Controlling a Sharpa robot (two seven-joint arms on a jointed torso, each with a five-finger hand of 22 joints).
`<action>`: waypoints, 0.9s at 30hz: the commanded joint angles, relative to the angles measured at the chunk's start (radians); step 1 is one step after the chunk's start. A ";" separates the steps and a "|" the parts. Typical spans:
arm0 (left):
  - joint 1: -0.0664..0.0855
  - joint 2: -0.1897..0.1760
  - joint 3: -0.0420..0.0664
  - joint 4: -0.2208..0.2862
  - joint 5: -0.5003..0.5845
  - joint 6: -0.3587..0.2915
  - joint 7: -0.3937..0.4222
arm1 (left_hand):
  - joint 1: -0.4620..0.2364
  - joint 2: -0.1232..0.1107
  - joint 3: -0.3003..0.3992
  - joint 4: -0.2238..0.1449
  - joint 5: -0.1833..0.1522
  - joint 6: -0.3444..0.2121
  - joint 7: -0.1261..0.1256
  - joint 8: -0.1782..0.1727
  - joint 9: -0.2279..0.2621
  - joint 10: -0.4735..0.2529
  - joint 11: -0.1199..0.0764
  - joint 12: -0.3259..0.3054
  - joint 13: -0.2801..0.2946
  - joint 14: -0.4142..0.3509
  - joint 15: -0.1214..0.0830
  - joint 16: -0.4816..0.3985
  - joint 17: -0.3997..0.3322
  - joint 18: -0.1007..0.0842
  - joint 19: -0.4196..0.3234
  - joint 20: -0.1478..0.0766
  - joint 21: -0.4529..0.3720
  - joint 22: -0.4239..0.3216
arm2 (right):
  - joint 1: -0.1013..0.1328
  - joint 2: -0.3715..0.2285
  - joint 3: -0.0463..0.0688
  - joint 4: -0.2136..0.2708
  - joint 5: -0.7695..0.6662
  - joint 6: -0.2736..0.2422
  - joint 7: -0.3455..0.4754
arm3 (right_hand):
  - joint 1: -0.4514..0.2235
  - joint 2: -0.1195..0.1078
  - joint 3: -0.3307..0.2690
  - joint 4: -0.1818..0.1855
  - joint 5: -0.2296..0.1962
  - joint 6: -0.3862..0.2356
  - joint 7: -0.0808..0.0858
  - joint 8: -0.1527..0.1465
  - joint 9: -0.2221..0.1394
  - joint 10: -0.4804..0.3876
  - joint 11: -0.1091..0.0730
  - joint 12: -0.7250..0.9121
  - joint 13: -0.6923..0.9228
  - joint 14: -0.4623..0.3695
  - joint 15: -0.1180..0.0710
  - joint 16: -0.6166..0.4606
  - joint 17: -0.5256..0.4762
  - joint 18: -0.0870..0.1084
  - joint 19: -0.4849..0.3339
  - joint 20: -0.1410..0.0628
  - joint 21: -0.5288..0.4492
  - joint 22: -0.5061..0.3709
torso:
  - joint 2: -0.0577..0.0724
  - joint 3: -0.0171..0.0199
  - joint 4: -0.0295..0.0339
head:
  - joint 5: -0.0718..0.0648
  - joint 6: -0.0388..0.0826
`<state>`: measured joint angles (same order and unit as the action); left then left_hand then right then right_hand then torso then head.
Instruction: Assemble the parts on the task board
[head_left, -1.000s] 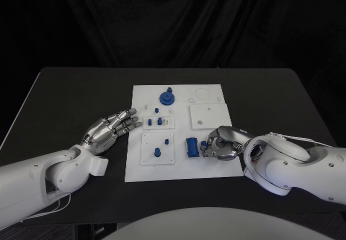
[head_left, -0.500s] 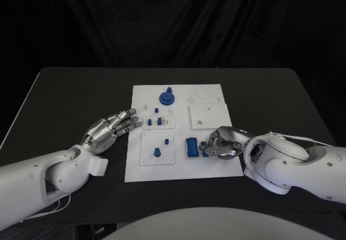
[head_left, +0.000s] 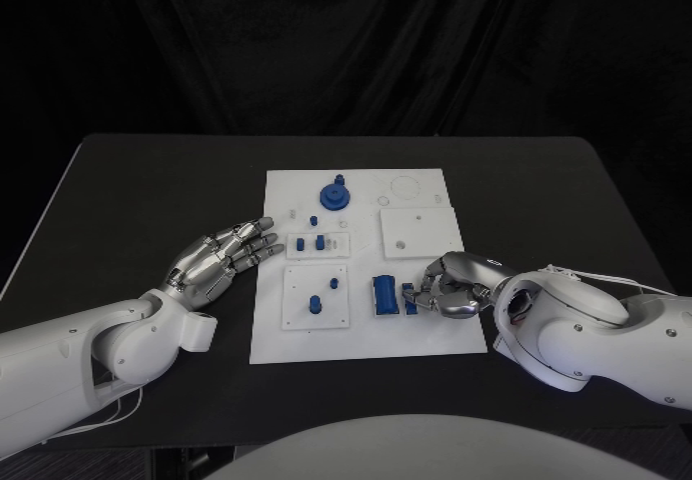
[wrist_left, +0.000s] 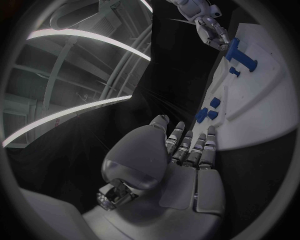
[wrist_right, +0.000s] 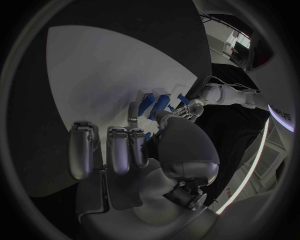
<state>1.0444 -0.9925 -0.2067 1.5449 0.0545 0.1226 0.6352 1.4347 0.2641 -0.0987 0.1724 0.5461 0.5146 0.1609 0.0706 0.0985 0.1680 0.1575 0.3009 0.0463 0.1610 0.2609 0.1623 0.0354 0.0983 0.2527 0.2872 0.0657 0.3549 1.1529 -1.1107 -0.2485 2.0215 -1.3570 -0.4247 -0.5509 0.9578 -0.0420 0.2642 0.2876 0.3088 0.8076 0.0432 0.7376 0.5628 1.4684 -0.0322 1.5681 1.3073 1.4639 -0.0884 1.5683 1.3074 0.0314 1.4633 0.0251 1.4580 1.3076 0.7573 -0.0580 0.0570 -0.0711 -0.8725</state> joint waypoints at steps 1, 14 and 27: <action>-0.008 -0.001 -0.005 0.000 0.002 -0.005 -0.025 | -0.009 0.003 0.003 0.000 0.007 0.000 0.004 0.005 0.000 -0.004 -0.002 0.000 0.000 -0.005 -0.001 0.002 0.001 -0.017 0.001 0.005 -0.003 -0.001 | -0.003 -0.013 0.000 0.021 -0.017 -0.057 0.032 | -0.008 0.000 -0.018 0.004 -0.033 -0.001 0.003 -0.007 0.004 0.102 0.009 0.003 0.263 0.107 0.007 0.003 0.263 -0.001 0.051 0.005 0.001 0.223 | 0.000 0.0005 -0.0002 | 0.002 0.000; -0.010 -0.004 -0.005 0.001 0.002 -0.007 -0.024 | -0.009 0.003 0.005 -0.002 0.007 0.000 0.004 0.005 0.000 -0.004 -0.002 0.001 0.000 -0.005 -0.001 0.003 0.001 -0.017 0.001 0.005 -0.003 -0.001 | -0.013 -0.069 -0.001 0.060 -0.018 -0.001 0.020 | 0.006 0.011 -0.058 -0.003 -0.061 0.007 0.000 -0.012 0.019 0.102 0.007 0.003 0.263 0.107 0.005 0.003 0.263 -0.001 0.052 0.004 0.000 0.223 | 0.000 -0.0001 -0.0002 | 0.002 0.000; -0.014 -0.003 -0.005 -0.001 0.002 -0.006 -0.025 | -0.009 0.003 0.005 -0.002 0.007 0.000 0.004 0.005 0.000 -0.004 -0.002 0.001 0.000 -0.005 -0.001 0.003 0.001 -0.017 0.001 0.005 -0.003 -0.001 | -0.024 -0.075 -0.001 0.063 -0.018 0.064 -0.002 | 0.062 0.005 -0.061 -0.010 -0.037 0.016 -0.003 -0.014 0.026 0.102 0.004 0.003 0.263 0.107 0.003 0.003 0.263 0.004 0.041 0.002 -0.021 0.216 | -0.001 0.0002 0.0017 | 0.000 0.000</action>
<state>1.0391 -0.9953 -0.2060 1.5468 0.0545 0.1251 0.6362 1.4347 0.2641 -0.0987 0.1724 0.5461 0.5145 0.1609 0.0706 0.0985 0.1680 0.1575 0.3009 0.0463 0.1611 0.2609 0.1623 0.0354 0.0971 0.2548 0.2850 0.0696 0.3550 1.1315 -1.1852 -0.2491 2.0811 -1.3676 -0.3930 -0.5336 1.0109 -0.0391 0.2056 0.2826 0.2666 0.8184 0.0399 0.7278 0.5876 1.4647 -0.0284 1.5681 1.3075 1.4639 -0.0883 1.5682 1.3074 0.0315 1.4633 0.0251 1.4405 1.3075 0.7563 -0.0580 0.0575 -0.0692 -0.8725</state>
